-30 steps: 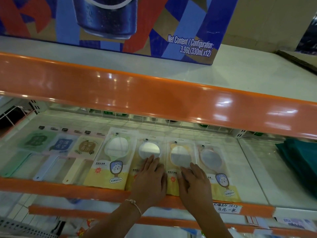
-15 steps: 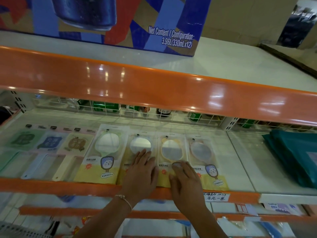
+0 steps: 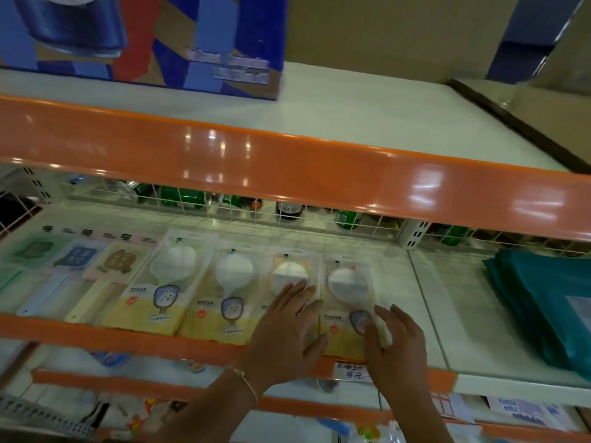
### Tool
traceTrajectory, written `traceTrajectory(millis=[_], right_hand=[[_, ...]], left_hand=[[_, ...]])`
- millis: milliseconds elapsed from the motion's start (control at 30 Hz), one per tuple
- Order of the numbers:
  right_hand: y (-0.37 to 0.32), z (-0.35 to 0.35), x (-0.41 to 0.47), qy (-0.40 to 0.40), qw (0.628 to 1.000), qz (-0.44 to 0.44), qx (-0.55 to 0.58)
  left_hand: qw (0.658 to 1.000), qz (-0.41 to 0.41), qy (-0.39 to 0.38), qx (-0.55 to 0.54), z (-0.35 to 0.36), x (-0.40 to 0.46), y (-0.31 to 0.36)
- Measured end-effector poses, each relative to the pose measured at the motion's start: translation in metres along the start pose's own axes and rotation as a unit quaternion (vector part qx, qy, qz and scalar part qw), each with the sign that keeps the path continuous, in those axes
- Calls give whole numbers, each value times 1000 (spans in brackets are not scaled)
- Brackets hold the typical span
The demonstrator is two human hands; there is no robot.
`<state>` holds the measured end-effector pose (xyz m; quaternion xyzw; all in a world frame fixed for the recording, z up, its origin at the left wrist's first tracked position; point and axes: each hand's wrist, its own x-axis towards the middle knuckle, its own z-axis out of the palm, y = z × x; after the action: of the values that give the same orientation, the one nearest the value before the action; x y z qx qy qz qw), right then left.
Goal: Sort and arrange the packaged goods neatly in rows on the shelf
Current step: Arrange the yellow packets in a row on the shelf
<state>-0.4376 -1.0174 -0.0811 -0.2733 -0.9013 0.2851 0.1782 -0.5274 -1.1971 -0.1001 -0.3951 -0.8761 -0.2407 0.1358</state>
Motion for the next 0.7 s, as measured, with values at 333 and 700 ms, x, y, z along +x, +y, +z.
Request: traceTrajectory(millis=[333,700], right_hand=[[38,-15,26,-170,981,-48,79],[44,-16,19,-183,972,-74,130]], left_hand=[[978,-200,38,42,21,4,9],[972,-224,46,55,32,-4,23]])
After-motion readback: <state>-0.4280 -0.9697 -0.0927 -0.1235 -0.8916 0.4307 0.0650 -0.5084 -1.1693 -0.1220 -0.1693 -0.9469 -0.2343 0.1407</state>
